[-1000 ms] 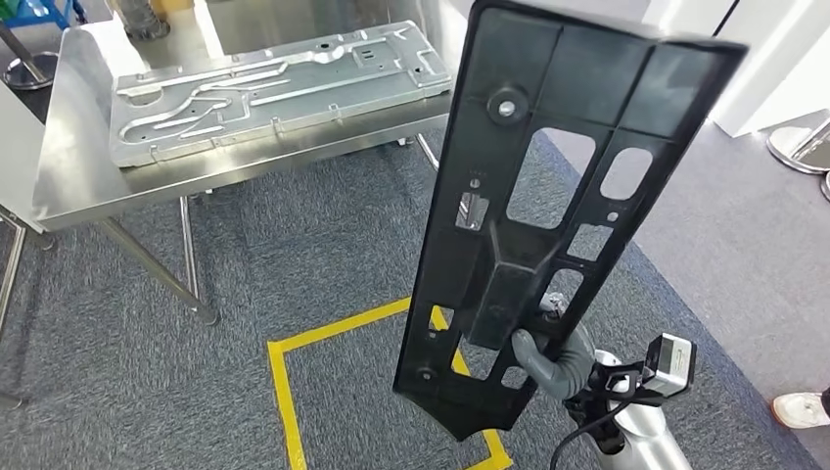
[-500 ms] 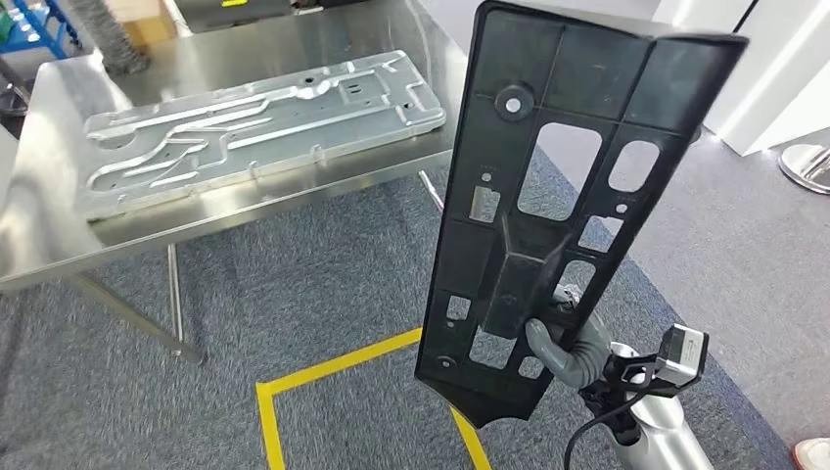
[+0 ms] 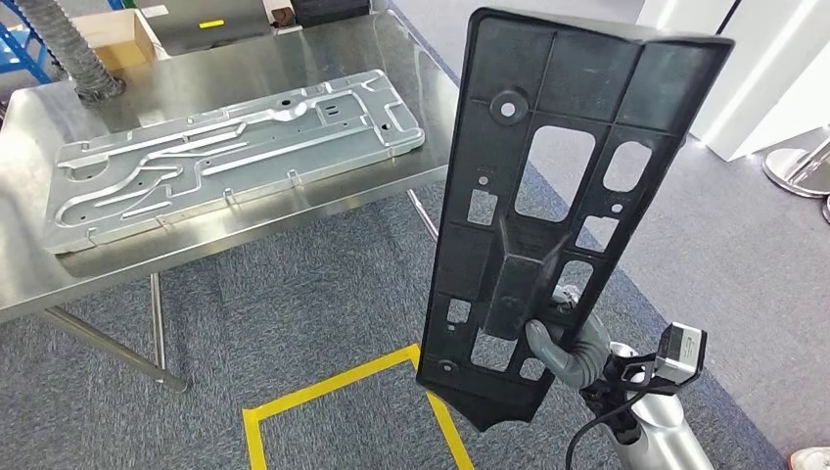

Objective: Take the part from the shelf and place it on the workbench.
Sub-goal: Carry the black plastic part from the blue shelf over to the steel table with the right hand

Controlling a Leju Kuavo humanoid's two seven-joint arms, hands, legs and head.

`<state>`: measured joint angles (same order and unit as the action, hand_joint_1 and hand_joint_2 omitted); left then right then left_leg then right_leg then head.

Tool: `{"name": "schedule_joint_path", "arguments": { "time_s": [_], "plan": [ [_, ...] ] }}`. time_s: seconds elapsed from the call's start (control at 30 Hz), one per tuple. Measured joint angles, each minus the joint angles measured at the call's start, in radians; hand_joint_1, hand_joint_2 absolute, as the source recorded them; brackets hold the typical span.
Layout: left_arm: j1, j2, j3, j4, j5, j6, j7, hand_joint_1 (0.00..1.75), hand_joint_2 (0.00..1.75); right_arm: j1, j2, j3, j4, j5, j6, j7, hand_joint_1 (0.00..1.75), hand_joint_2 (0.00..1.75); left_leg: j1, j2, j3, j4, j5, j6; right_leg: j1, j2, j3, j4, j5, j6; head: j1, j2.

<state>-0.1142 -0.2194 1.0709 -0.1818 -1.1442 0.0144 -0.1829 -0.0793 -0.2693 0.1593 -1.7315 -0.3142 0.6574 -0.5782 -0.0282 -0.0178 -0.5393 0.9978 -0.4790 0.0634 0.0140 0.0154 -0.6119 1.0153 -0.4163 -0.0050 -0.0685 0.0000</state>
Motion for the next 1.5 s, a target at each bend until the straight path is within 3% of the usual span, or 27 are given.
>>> {"name": "schedule_joint_path", "arguments": {
  "time_s": [0.07, 0.17, 0.23, 0.27, 0.37, 0.43, 0.47, 0.5, 0.57, 0.63, 0.7, 0.73, 0.77, 0.83, 0.9, 0.97, 1.03, 1.07, 1.13, 1.2, 1.23, 1.27, 1.3, 1.33, 1.4, 1.43, 1.5],
  "plan": [
    [-0.001, -0.002, 0.000, 0.000, -0.001, 0.000, -0.002, 0.00, 1.75, 0.005, -0.003, -0.006, -0.003, 0.002, -0.005, -0.001, 1.75, 1.75, 0.011, 0.003, 0.011, -0.022, 0.021, -0.005, 0.001, 0.001, -0.008, 0.024, -0.020, 0.009, 0.000, 0.000],
    [0.000, -0.005, -0.001, 0.000, -0.002, -0.004, -0.004, 0.00, 1.75, 0.019, -0.006, -0.012, -0.008, 0.011, -0.013, -0.001, 1.75, 1.75, 0.019, 0.007, 0.014, -0.031, 0.031, -0.010, -0.016, -0.002, -0.077, 0.178, -0.111, 0.033, 0.000, 0.000],
    [0.002, -0.007, -0.001, 0.000, -0.004, -0.006, -0.004, 0.00, 1.75, 0.033, -0.006, -0.014, -0.008, 0.014, -0.014, -0.001, 1.75, 1.75, 0.026, 0.008, 0.013, -0.028, 0.027, -0.018, -0.033, -0.005, -0.111, 0.253, -0.134, 0.053, 0.000, 0.000],
    [0.003, -0.007, -0.001, 0.000, -0.004, -0.005, -0.004, 0.00, 1.75, 0.037, -0.007, -0.014, -0.009, 0.015, -0.014, -0.001, 1.75, 1.75, 0.031, 0.006, 0.013, -0.023, 0.023, -0.024, -0.042, -0.007, -0.104, 0.240, -0.118, 0.063, 0.000, 0.000],
    [0.000, -0.007, -0.001, 0.000, -0.005, -0.005, -0.004, 0.00, 1.75, 0.042, -0.008, -0.017, -0.011, 0.019, -0.015, -0.001, 1.75, 1.75, 0.047, -0.009, 0.007, 0.008, 0.000, -0.055, -0.066, 0.014, -0.012, 0.069, -0.044, 0.095, 0.001, 0.000],
    [-0.003, -0.006, -0.001, 0.000, -0.005, -0.006, -0.005, 0.00, 1.75, 0.052, -0.008, -0.021, -0.016, 0.024, -0.017, 0.000, 1.75, 1.75, 0.048, -0.020, -0.004, 0.026, -0.013, -0.074, -0.070, 0.032, 0.015, 0.021, -0.042, 0.081, 0.000, 0.000],
    [-0.004, -0.006, -0.002, 0.000, -0.006, -0.006, -0.006, 0.00, 1.75, 0.056, -0.008, -0.023, -0.018, 0.026, -0.017, 0.001, 1.75, 1.75, 0.048, -0.027, -0.008, 0.027, -0.013, -0.080, -0.065, 0.031, 0.013, 0.026, -0.046, 0.065, -0.001, 0.000],
    [-0.003, -0.007, -0.002, 0.000, -0.006, -0.006, -0.006, 0.00, 1.75, 0.059, -0.008, -0.024, -0.020, 0.027, -0.018, 0.002, 1.75, 1.75, 0.049, -0.034, -0.009, 0.026, -0.012, -0.085, -0.064, 0.022, 0.011, 0.028, -0.047, 0.050, -0.001, 0.000],
    [-0.002, -0.007, -0.002, 0.000, -0.006, -0.007, -0.006, 0.00, 1.75, 0.061, -0.008, -0.025, -0.026, 0.029, -0.019, 0.003, 1.75, 1.75, 0.053, -0.031, -0.013, 0.038, -0.022, -0.092, -0.059, 0.005, 0.013, 0.026, -0.049, 0.032, -0.001, 0.000],
    [-0.004, -0.007, -0.002, 0.000, -0.006, -0.008, -0.006, 0.00, 1.75, 0.060, -0.008, -0.025, -0.033, 0.029, -0.021, 0.004, 1.75, 1.75, 0.053, -0.009, -0.052, 0.121, -0.066, -0.095, -0.055, -0.014, 0.017, 0.024, -0.052, 0.019, -0.001, 0.000],
    [-0.003, -0.007, -0.002, 0.000, -0.006, -0.008, -0.006, 0.00, 1.75, 0.061, -0.008, -0.025, -0.037, 0.030, -0.025, 0.006, 1.75, 1.75, 0.051, 0.006, -0.126, 0.262, -0.124, -0.092, -0.047, -0.033, 0.018, 0.024, -0.055, 0.011, -0.001, 0.000],
    [-0.002, -0.007, -0.002, 0.000, -0.006, -0.008, -0.006, 0.00, 1.75, 0.061, -0.008, -0.025, -0.037, 0.030, -0.027, 0.008, 1.75, 1.75, 0.050, 0.008, -0.155, 0.312, -0.135, -0.088, -0.042, -0.042, 0.019, 0.024, -0.057, 0.009, -0.001, 0.000],
    [0.000, -0.007, -0.002, 0.000, -0.007, -0.008, -0.006, 0.00, 1.75, 0.062, -0.008, -0.025, -0.037, 0.030, -0.028, 0.009, 1.75, 1.75, 0.048, 0.010, -0.167, 0.328, -0.128, -0.083, -0.037, -0.051, 0.021, 0.024, -0.058, 0.006, -0.001, 0.000],
    [0.001, -0.007, -0.002, 0.000, -0.007, -0.008, -0.006, 0.00, 1.75, 0.062, -0.008, -0.025, -0.041, 0.030, -0.029, 0.010, 1.75, 1.75, 0.039, 0.021, -0.133, 0.246, -0.065, -0.064, -0.029, -0.069, 0.028, 0.024, -0.063, 0.003, -0.001, 0.000],
    [-0.001, -0.006, -0.002, 0.000, -0.007, -0.008, -0.007, 0.00, 1.75, 0.063, -0.008, -0.025, -0.046, 0.031, -0.029, 0.010, 1.75, 1.75, 0.021, 0.067, -0.073, 0.113, -0.011, -0.039, -0.022, -0.086, 0.035, 0.024, -0.068, 0.005, -0.001, 0.000],
    [-0.003, -0.006, -0.002, 0.000, -0.007, -0.008, -0.007, 0.00, 1.75, 0.065, -0.008, -0.025, -0.048, 0.032, -0.029, 0.011, 1.75, 1.75, 0.008, 0.096, -0.048, 0.050, 0.000, -0.026, -0.018, -0.105, 0.038, 0.023, -0.072, 0.013, -0.001, 0.000],
    [0.000, -0.006, -0.002, 0.000, -0.007, -0.008, -0.007, 0.00, 1.75, 0.066, -0.008, -0.025, -0.050, 0.034, -0.029, 0.012, 1.75, 1.75, 0.009, 0.077, -0.046, 0.037, 0.005, -0.022, -0.017, -0.125, 0.043, 0.020, -0.074, 0.024, -0.001, 0.000],
    [0.001, -0.006, -0.002, 0.000, -0.007, -0.008, -0.007, 0.00, 1.75, 0.066, -0.008, -0.025, -0.051, 0.035, -0.030, 0.012, 1.75, 1.75, 0.012, 0.064, -0.041, 0.029, 0.010, -0.019, -0.019, -0.117, 0.046, 0.024, -0.080, 0.030, -0.001, 0.000],
    [0.000, -0.007, -0.002, 0.000, -0.007, -0.008, -0.007, 0.00, 1.75, 0.066, -0.008, -0.026, -0.054, 0.036, -0.030, 0.011, 1.75, 1.75, 0.018, 0.041, -0.030, 0.015, 0.020, -0.011, -0.024, -0.070, 0.023, 0.084, -0.120, 0.040, -0.001, 0.000],
    [-0.002, -0.007, -0.002, 0.000, -0.007, -0.008, -0.007, 0.00, 1.75, 0.070, -0.008, -0.027, -0.054, 0.037, -0.031, 0.011, 1.75, 1.75, 0.019, 0.016, -0.029, 0.013, 0.023, -0.007, -0.028, -0.027, -0.041, 0.211, -0.178, 0.047, -0.001, 0.000],
    [-0.002, -0.008, -0.002, 0.000, -0.007, -0.008, -0.007, 0.00, 1.75, 0.073, -0.008, -0.027, -0.053, 0.037, -0.031, 0.012, 1.75, 1.75, 0.019, 0.003, -0.030, 0.014, 0.023, -0.007, -0.028, -0.022, -0.072, 0.265, -0.193, 0.050, -0.001, 0.000],
    [-0.001, -0.008, -0.002, 0.000, -0.007, -0.009, -0.007, 0.00, 1.75, 0.075, -0.008, -0.027, -0.053, 0.038, -0.031, 0.012, 1.75, 1.75, 0.019, -0.011, -0.029, 0.015, 0.022, -0.008, -0.029, -0.020, -0.089, 0.288, -0.190, 0.052, -0.001, 0.000],
    [0.000, -0.008, -0.002, 0.000, -0.007, -0.009, -0.007, 0.00, 1.75, 0.076, -0.008, -0.027, -0.053, 0.038, -0.030, 0.012, 1.75, 1.75, 0.019, -0.024, -0.028, 0.017, 0.020, -0.009, -0.030, -0.019, -0.088, 0.273, -0.166, 0.053, -0.001, 0.000],
    [0.000, -0.008, -0.002, 0.000, -0.007, -0.009, -0.007, 0.00, 1.75, 0.076, -0.008, -0.027, -0.053, 0.038, -0.029, 0.012, 1.75, 1.75, 0.020, -0.038, -0.026, 0.019, 0.018, -0.011, -0.032, -0.014, -0.067, 0.218, -0.126, 0.053, -0.001, 0.000],
    [-0.001, -0.009, -0.002, 0.000, -0.006, -0.008, -0.007, 0.00, 1.75, 0.075, -0.008, -0.027, -0.053, 0.038, -0.028, 0.012, 1.75, 1.75, 0.019, -0.063, -0.024, 0.025, 0.012, -0.017, -0.037, 0.018, -0.007, 0.081, -0.060, 0.049, -0.001, 0.000],
    [-0.002, -0.009, -0.002, 0.000, -0.006, -0.008, -0.007, 0.00, 1.75, 0.074, -0.008, -0.027, -0.053, 0.038, -0.027, 0.012, 1.75, 1.75, 0.019, -0.074, -0.027, 0.027, 0.010, -0.021, -0.039, 0.035, 0.012, 0.036, -0.047, 0.046, -0.001, 0.000],
    [-0.002, -0.009, -0.002, 0.000, -0.005, -0.006, -0.007, 0.00, 1.75, 0.068, -0.008, -0.028, -0.052, 0.037, -0.025, 0.012, 1.75, 1.75, 0.022, -0.093, -0.036, 0.028, 0.010, -0.032, -0.036, 0.047, 0.021, 0.013, -0.050, 0.035, -0.001, 0.000]
  ]
}}
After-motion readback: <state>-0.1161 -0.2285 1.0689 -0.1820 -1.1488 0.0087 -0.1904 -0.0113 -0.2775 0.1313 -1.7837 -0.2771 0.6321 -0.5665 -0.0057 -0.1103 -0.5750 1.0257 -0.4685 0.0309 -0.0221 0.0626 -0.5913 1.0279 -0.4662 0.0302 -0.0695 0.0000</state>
